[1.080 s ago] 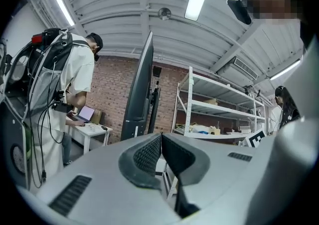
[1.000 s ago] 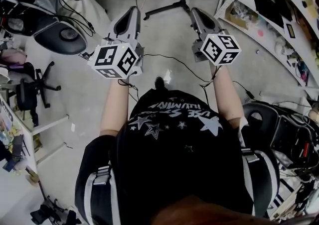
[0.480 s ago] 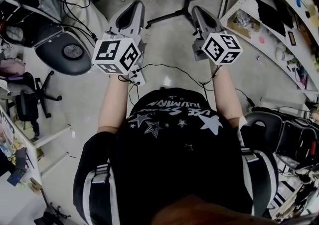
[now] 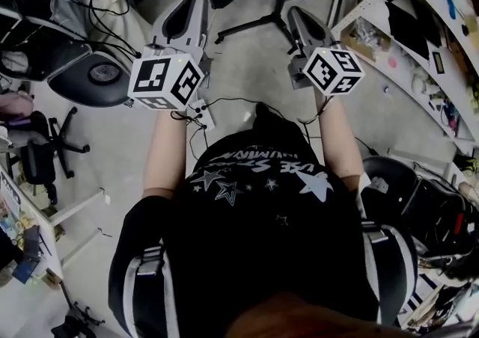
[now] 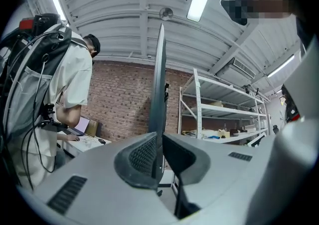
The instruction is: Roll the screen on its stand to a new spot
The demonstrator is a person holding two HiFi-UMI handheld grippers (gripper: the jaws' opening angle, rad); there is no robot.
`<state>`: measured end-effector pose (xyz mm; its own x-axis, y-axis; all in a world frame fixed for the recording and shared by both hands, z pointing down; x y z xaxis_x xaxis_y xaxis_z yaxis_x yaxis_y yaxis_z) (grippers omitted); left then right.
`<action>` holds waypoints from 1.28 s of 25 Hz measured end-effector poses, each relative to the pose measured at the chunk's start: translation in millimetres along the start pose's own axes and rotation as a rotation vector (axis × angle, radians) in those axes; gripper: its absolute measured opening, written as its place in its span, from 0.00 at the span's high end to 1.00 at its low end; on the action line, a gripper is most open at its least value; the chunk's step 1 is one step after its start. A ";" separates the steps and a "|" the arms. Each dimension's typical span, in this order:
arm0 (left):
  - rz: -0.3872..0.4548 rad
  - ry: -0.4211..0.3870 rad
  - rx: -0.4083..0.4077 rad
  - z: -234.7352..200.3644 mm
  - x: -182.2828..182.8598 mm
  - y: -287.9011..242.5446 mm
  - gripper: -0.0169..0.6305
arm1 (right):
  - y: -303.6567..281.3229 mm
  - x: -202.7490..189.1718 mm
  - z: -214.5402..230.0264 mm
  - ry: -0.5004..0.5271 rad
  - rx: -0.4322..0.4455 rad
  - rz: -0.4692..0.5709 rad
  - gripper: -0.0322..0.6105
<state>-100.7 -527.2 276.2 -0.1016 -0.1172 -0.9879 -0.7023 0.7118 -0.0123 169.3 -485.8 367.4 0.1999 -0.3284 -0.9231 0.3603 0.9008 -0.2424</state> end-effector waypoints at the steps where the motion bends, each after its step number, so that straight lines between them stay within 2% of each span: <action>1: 0.003 -0.002 0.007 -1.1 1.8 -4.4 0.95 | -3.4 3.7 6.3 -0.002 0.002 0.004 0.94; 3: 0.008 -0.006 0.020 -4.0 6.5 -11.1 0.91 | -12.2 12.2 16.0 -0.008 0.009 0.013 0.94; 7: 0.016 -0.020 0.050 -10.0 15.9 -23.0 0.77 | -33.3 31.5 31.1 -0.006 0.019 0.018 0.94; 12: -0.002 -0.051 0.061 -14.8 24.5 -41.3 0.63 | -53.4 54.8 39.3 0.050 0.037 0.031 0.94; 27: -0.010 -0.108 0.082 -14.6 56.3 -84.1 0.60 | -73.8 70.4 44.9 0.080 0.122 0.026 0.94; 32: 0.036 -0.112 0.091 -10.4 66.4 -84.9 0.60 | -70.1 77.3 44.0 0.113 0.128 0.036 0.94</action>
<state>-55.2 -602.6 213.2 -0.0425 -0.0161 -0.9990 -0.6325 0.7745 0.0144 199.5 -586.8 326.2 0.1140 -0.2560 -0.9599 0.4693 0.8655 -0.1751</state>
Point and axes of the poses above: the fingertips, and each gripper's own axes: y backward along the fingers, z to its right, x out of its top, the point moved 8 cm from there along y, backward along the fingers, and after that the axes turned 13 degrees about -z, right-handed, at the moved point
